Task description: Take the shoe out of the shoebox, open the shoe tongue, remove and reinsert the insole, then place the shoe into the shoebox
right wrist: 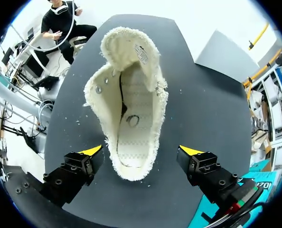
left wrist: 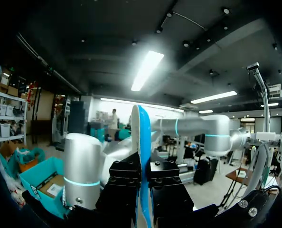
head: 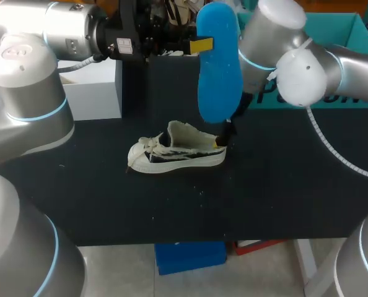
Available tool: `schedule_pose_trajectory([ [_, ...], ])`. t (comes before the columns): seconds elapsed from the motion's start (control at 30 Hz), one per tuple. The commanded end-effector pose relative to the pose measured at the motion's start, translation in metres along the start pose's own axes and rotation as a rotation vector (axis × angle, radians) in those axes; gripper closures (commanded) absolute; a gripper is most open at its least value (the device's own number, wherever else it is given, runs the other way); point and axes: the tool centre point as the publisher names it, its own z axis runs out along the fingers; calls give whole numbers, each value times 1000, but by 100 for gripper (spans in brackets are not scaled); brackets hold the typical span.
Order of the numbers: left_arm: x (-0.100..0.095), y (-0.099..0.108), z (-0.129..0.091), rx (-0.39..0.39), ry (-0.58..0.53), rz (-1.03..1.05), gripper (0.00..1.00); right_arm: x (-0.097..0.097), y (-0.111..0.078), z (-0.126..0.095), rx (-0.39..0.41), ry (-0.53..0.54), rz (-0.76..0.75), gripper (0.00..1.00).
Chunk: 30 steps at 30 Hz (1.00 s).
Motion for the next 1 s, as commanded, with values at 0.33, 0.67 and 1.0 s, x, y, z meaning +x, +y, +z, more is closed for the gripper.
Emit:
schedule_pose_trajectory([
  [0.33,0,1,2,3,-6,3,100,6,-12,13,-398,-13,4,0],
  [0.67,0,1,2,3,-6,3,100,7,-20,22,-522,10,45,0],
  [1.0,0,1,2,3,-6,3,100,9,-21,31,-594,29,73,0],
])
